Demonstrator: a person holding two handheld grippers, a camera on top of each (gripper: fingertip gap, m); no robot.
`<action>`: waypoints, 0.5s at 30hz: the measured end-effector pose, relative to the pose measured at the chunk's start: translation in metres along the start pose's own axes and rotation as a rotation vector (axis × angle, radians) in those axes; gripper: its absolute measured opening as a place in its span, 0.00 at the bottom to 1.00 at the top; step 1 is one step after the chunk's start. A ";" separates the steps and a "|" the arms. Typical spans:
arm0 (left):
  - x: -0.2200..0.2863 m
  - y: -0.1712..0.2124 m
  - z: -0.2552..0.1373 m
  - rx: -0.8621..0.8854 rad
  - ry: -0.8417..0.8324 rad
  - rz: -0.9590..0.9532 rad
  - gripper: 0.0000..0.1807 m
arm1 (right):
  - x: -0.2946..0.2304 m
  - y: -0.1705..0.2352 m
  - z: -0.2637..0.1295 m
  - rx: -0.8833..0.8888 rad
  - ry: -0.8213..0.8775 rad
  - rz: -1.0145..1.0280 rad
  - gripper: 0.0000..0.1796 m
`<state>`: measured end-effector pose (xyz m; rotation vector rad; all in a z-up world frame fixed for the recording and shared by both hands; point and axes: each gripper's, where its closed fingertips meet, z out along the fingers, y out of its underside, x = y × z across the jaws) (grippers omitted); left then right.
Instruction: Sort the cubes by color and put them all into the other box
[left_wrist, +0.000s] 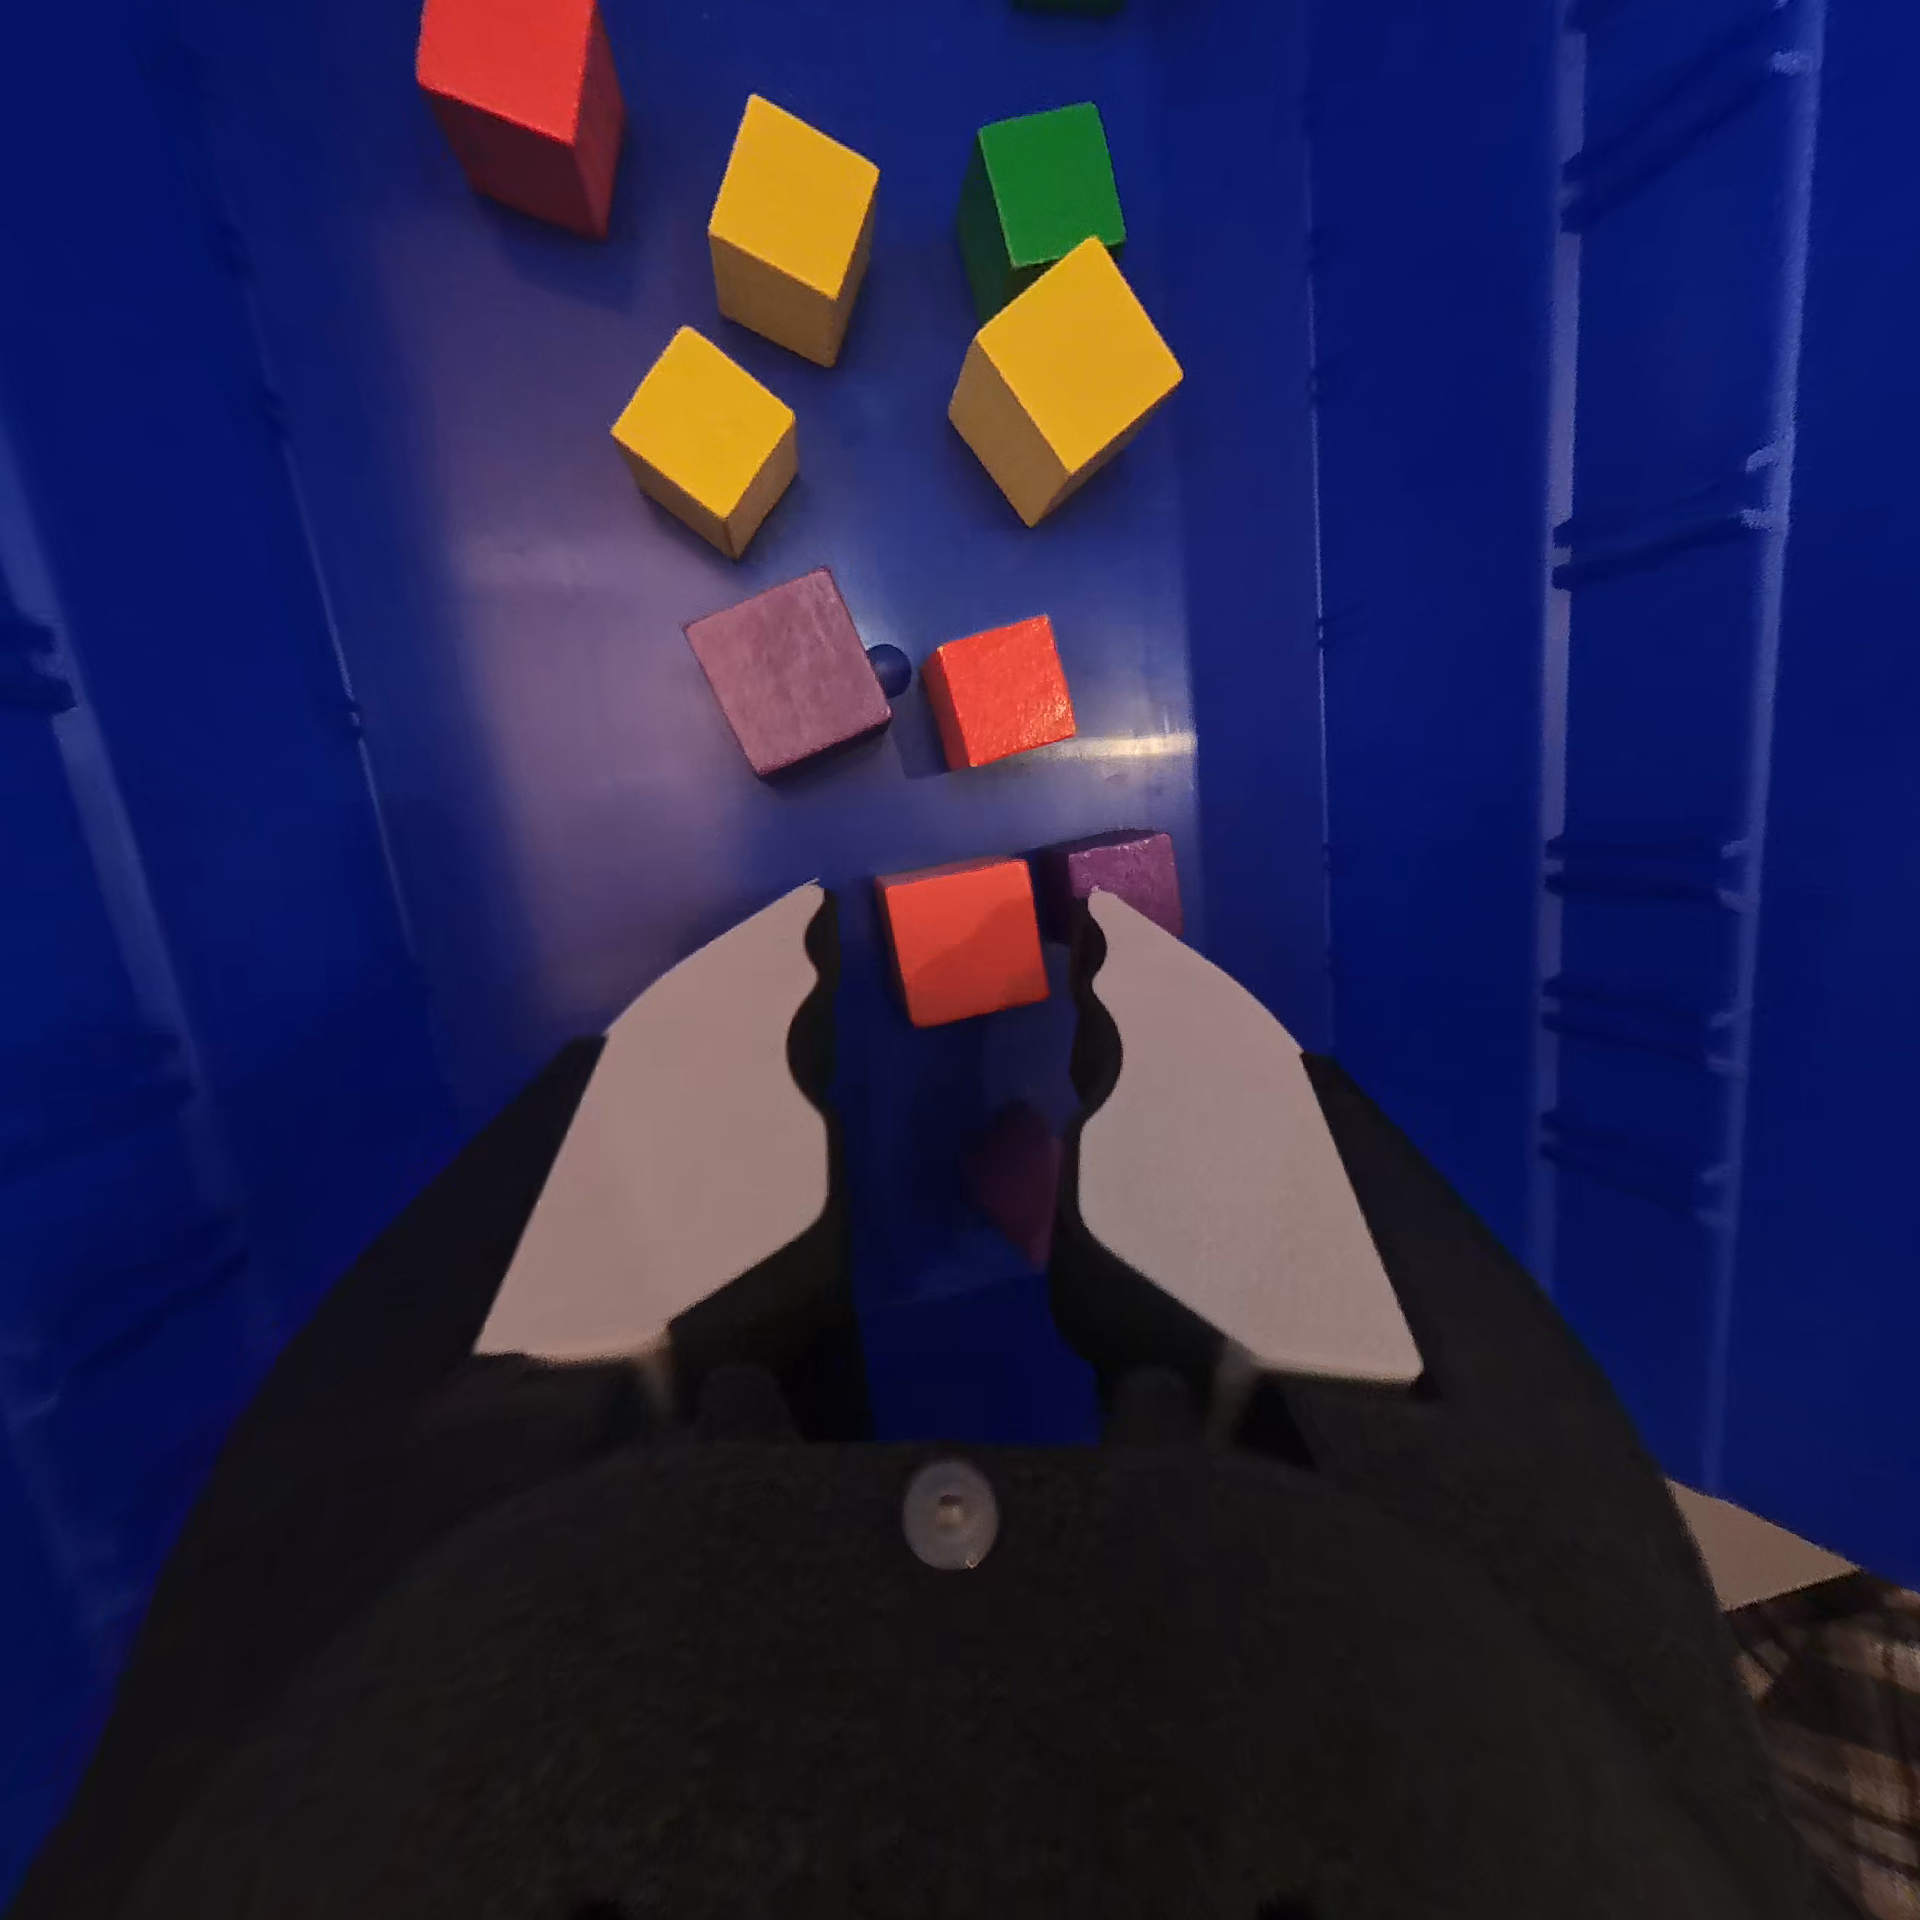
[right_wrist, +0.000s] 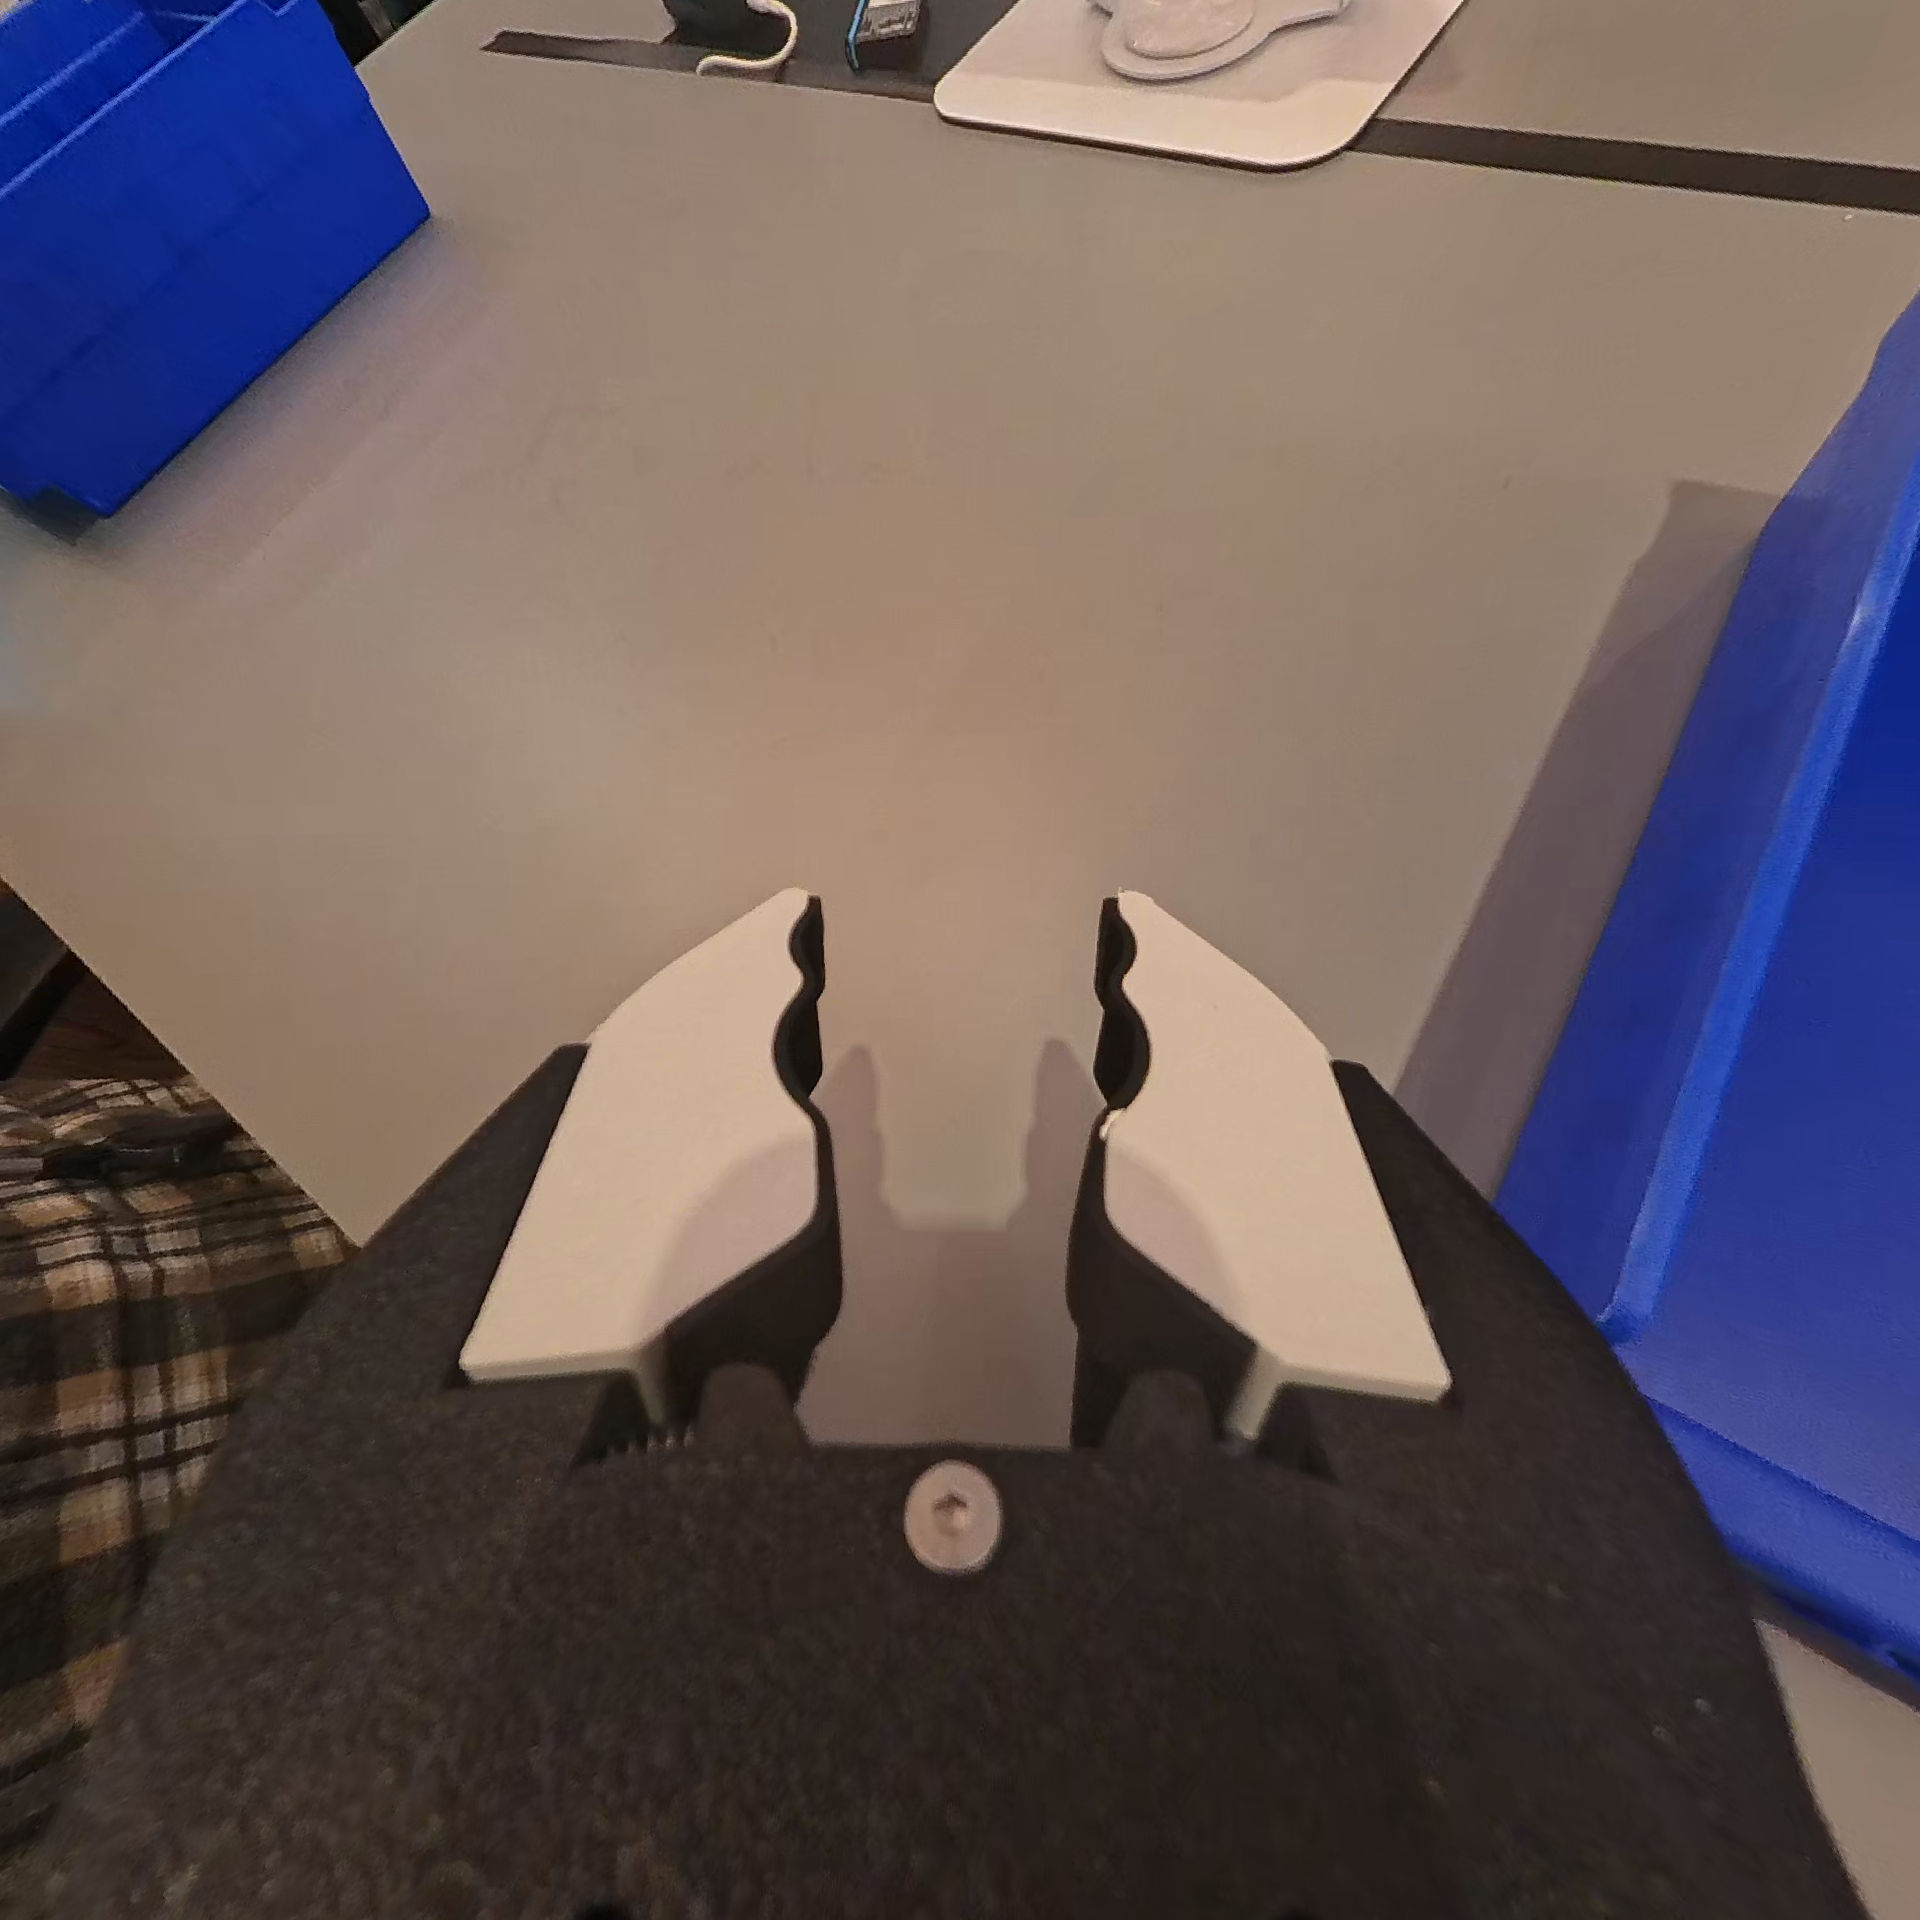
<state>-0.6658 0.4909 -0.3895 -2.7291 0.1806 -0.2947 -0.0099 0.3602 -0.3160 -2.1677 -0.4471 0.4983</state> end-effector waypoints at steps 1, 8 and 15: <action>-0.001 0.000 0.000 -0.006 -0.002 -0.004 0.24 | 0.000 0.001 -0.001 0.002 0.001 -0.001 0.28; -0.006 0.002 -0.003 0.003 -0.025 -0.029 0.25 | 0.004 0.004 -0.010 0.025 0.007 0.015 0.28; -0.010 0.006 0.006 -0.039 -0.061 -0.007 0.19 | 0.003 0.005 -0.013 0.031 0.010 0.010 0.28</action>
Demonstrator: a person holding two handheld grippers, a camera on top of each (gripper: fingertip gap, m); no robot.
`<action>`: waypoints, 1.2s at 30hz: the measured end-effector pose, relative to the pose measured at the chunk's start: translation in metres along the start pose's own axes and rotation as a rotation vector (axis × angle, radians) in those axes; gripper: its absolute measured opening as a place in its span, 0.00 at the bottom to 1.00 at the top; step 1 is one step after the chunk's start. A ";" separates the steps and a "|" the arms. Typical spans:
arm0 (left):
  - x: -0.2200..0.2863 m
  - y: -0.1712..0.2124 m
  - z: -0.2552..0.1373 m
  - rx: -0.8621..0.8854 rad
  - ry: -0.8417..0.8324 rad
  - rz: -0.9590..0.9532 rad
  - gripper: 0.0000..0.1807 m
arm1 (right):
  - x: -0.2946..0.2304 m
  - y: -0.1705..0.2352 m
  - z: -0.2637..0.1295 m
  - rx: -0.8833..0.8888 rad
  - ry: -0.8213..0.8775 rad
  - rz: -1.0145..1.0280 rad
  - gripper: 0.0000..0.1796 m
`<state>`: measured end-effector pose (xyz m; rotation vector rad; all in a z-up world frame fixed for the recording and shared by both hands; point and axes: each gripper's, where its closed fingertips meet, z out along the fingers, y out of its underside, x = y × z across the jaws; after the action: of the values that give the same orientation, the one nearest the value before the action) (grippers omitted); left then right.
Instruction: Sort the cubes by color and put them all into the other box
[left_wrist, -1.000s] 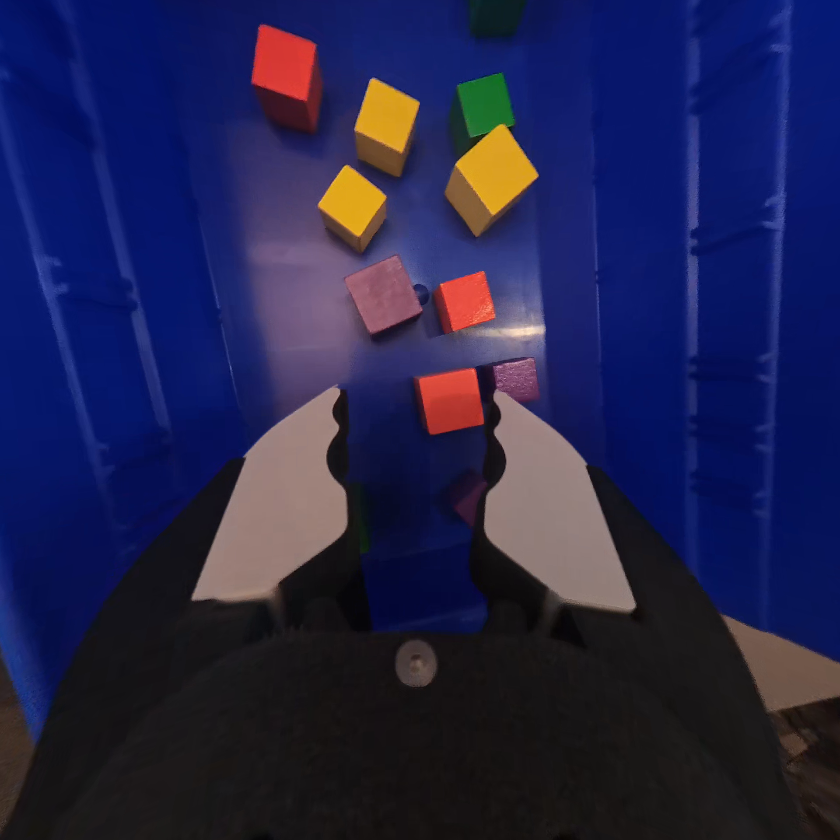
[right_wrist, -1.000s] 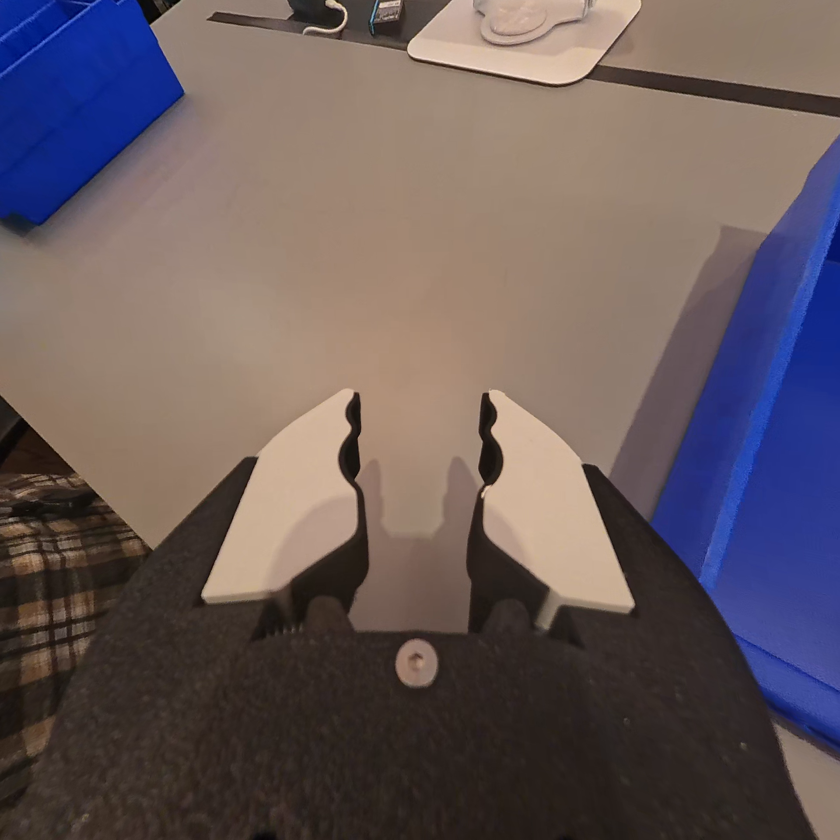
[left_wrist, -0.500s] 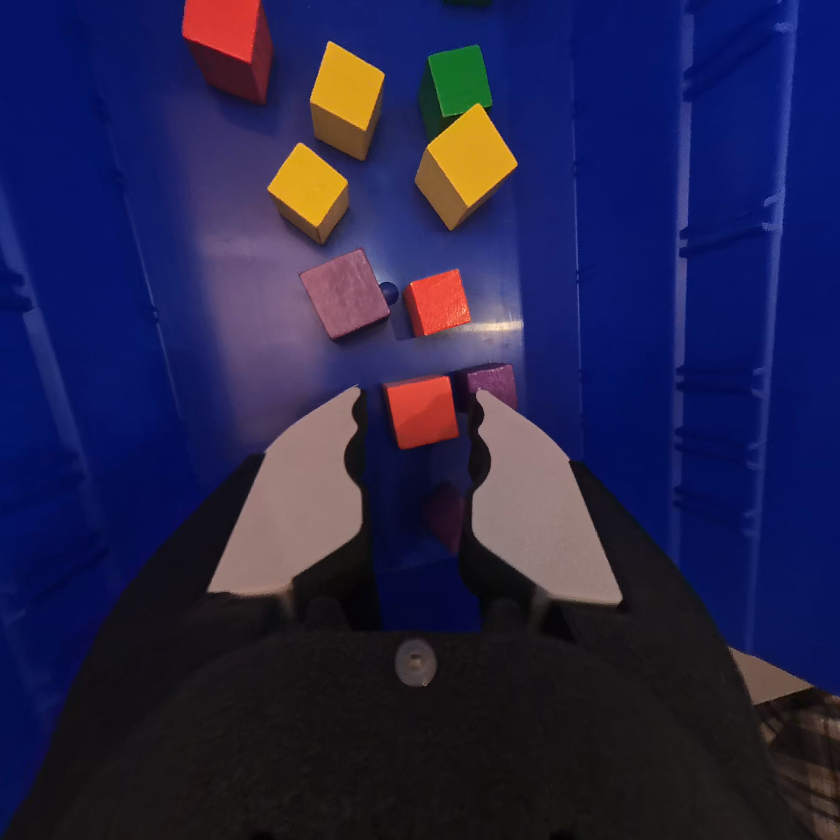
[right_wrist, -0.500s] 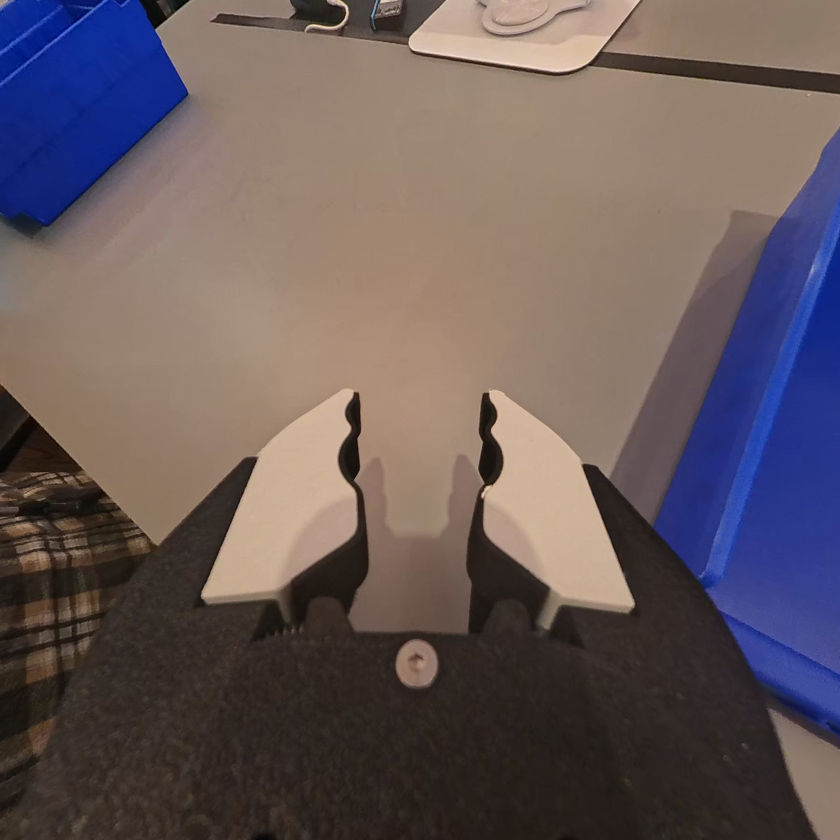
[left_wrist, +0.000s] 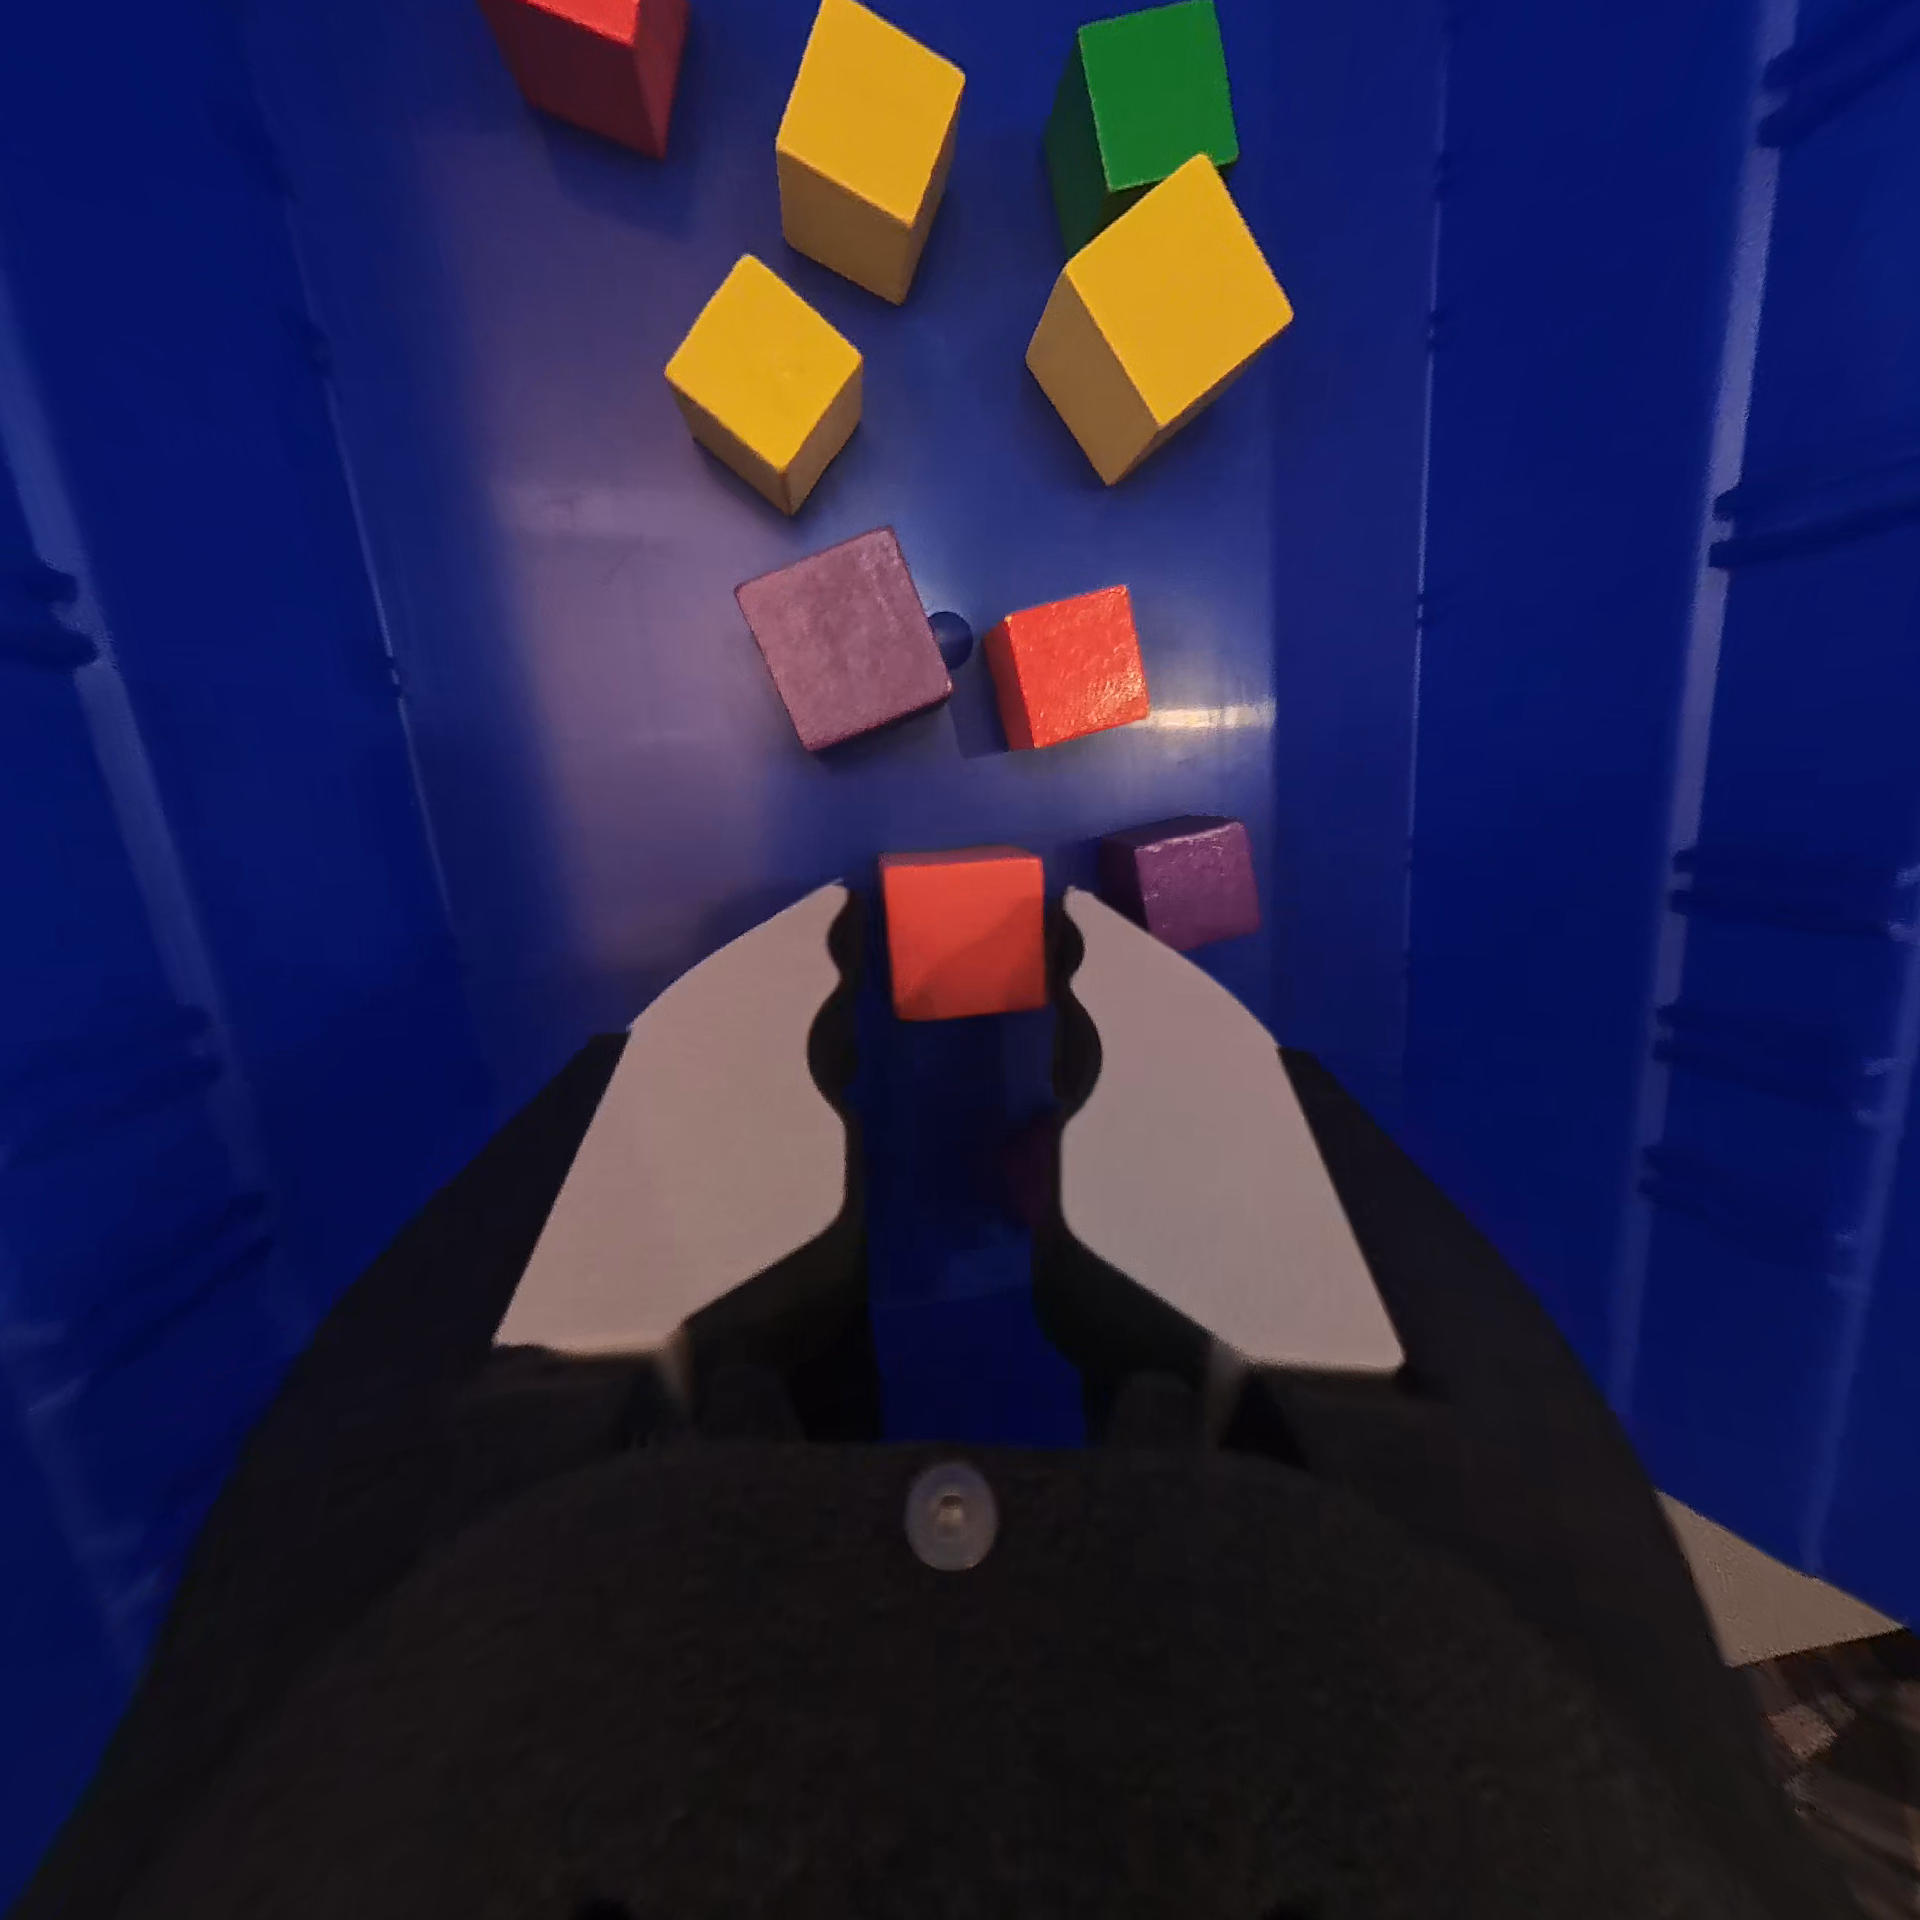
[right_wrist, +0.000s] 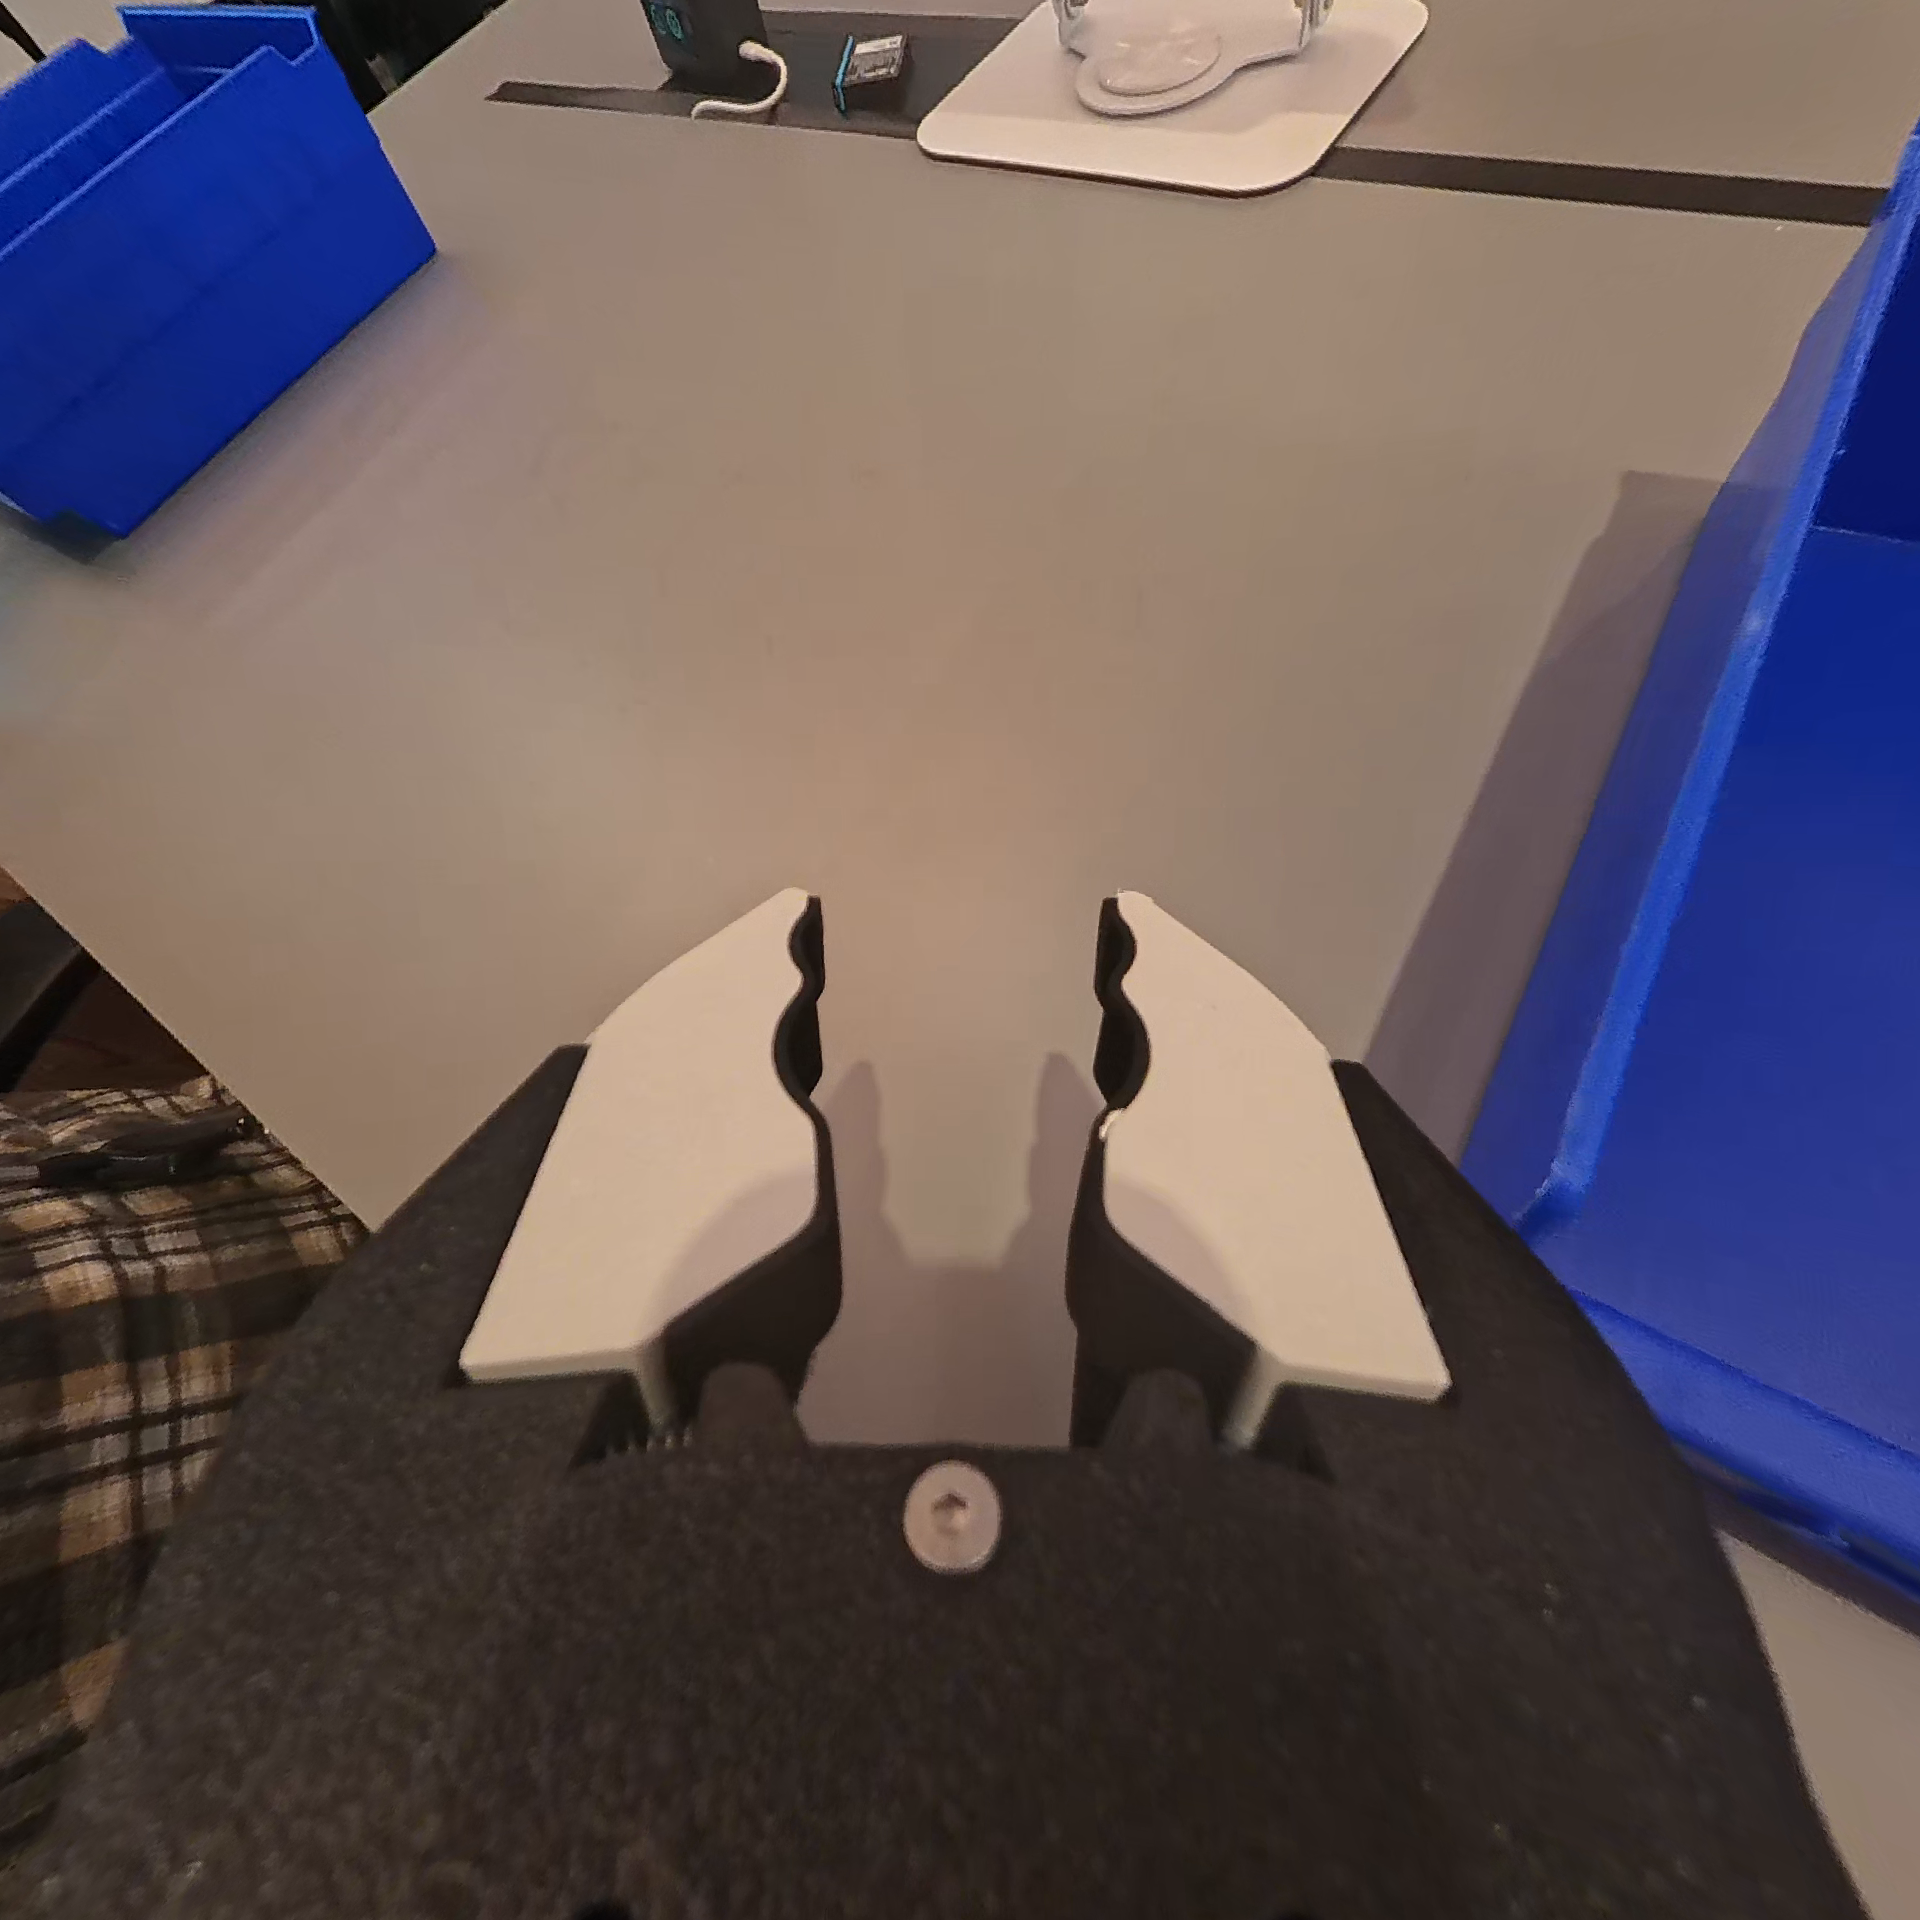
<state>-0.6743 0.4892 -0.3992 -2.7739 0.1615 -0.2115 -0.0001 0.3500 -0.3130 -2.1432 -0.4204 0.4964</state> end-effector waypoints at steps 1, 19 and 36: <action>-0.001 0.000 0.000 -0.004 -0.004 0.008 0.16 | 0.001 0.000 -0.001 0.004 0.002 0.002 0.28; 0.309 -0.119 -0.142 0.805 0.172 0.884 0.16 | -0.072 -0.104 0.051 0.152 -0.454 0.235 0.32; 0.469 -0.050 -0.084 1.127 0.623 1.204 0.15 | -0.172 -0.134 0.141 -0.140 -1.015 0.360 0.33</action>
<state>-0.2232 0.4427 -0.2447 -1.1173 1.2968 -0.5748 -0.2336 0.4414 -0.2458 -1.9540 -0.6169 1.8176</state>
